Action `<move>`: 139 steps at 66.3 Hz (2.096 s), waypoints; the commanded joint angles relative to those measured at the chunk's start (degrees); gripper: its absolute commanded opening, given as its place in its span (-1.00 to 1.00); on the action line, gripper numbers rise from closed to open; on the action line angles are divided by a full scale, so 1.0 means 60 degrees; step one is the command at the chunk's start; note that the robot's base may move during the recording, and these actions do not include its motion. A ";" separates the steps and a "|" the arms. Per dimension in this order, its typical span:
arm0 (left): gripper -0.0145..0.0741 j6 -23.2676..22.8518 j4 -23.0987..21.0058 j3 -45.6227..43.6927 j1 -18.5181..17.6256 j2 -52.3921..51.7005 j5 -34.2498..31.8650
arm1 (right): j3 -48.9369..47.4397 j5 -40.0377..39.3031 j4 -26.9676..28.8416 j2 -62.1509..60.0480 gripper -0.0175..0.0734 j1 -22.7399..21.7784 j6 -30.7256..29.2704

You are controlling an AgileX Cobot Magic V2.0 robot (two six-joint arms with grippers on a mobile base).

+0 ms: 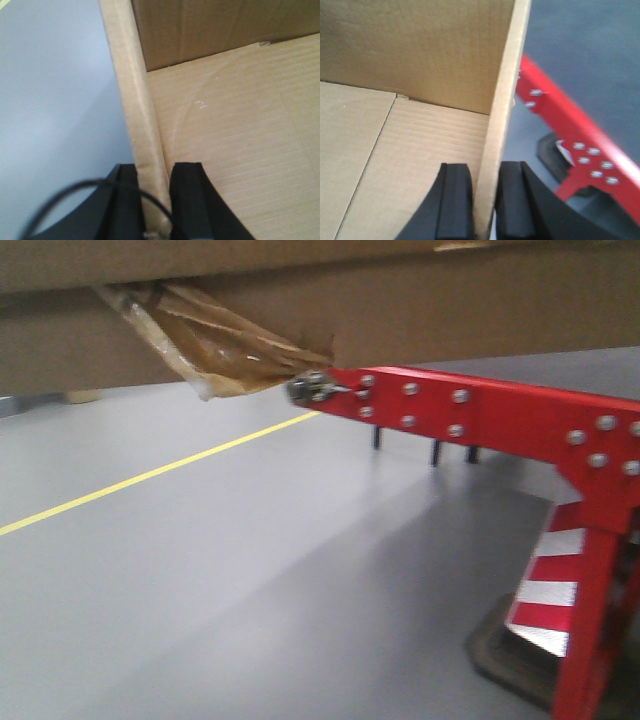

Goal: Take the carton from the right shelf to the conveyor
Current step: 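Hold the carton with both grippers while the base drives to the conveyor, then carry the carton over the grey conveyor belt with both grippers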

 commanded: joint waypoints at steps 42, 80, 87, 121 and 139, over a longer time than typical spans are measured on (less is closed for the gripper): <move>-0.71 0.0072 0.1935 -0.0097 -0.0156 -0.0039 -0.0532 | -0.0042 -0.0723 0.0375 -0.0051 -0.75 0.0056 -0.0116; -0.71 0.0072 0.2505 -0.0097 -0.0139 -0.0039 -0.0532 | -0.0042 -0.0723 0.0375 -0.0051 -0.75 0.0056 -0.0116; -0.71 0.0072 0.2591 -0.0097 -0.0139 -0.0039 -0.0532 | -0.0042 -0.0723 0.0375 -0.0051 -0.75 0.0056 -0.0116; -0.71 0.0072 0.2689 -0.0097 -0.0139 -0.0039 -0.0532 | -0.0042 -0.0742 0.0375 -0.0051 -0.75 0.0056 -0.0116; -0.71 0.0072 0.2689 -0.0097 -0.0139 -0.0039 -0.0532 | -0.0042 -0.0742 0.0375 -0.0051 -0.75 0.0056 -0.0116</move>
